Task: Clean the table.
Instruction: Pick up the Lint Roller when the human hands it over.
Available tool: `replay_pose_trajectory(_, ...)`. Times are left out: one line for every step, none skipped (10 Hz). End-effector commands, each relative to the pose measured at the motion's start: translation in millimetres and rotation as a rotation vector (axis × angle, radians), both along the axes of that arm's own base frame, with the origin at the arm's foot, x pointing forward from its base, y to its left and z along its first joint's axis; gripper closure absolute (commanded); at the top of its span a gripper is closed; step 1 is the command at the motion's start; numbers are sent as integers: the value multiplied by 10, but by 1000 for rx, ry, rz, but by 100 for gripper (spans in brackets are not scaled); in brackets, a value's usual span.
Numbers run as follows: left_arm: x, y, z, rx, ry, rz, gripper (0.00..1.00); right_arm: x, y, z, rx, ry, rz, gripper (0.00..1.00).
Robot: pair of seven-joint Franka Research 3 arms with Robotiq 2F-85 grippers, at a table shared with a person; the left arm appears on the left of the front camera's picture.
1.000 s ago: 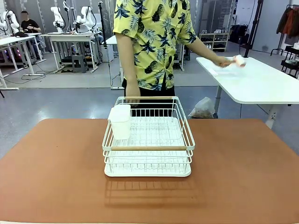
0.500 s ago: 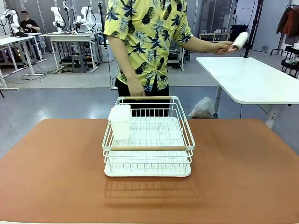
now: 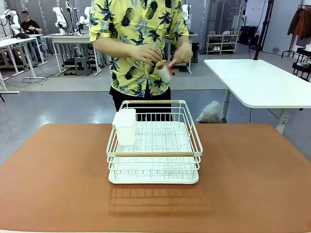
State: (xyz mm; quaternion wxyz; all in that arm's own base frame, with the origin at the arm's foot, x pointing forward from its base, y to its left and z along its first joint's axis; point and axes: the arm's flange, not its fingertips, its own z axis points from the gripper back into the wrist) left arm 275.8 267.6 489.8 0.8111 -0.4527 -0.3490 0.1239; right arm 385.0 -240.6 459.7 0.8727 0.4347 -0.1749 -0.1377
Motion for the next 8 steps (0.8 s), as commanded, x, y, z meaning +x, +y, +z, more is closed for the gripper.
replay_pose_trajectory(-24, 21, 3, 1, -14, -2, 0, -4, 1, 13, 2, -4, 0, 0)
replay_pose_trajectory(-24, 21, 3, 1, -14, -2, 0, -4, 1, 13, 2, -4, 0, 0)
replay_pose_trajectory(-24, 21, 3, 1, -14, -2, 0, -4, 1, 13, 2, -4, 0, 0)
replay_pose_trajectory(-24, 21, 3, 1, -14, -2, 0, -4, 1, 13, 2, -4, 0, 0)
replay_pose_trajectory(-24, 21, 3, 1, -14, -2, 0, -4, 1, 13, 2, -4, 0, 0)
replay_pose_trajectory(-24, 21, 3, 1, -14, -2, 0, -4, 1, 13, 2, -4, 0, 0)
replay_pose_trajectory(-24, 21, 3, 1, -14, -2, 0, -4, 1, 13, 2, -4, 0, 0)
replay_pose_trajectory(-24, 21, 3, 1, -14, -2, 0, -4, 1, 13, 2, -4, 0, 0)
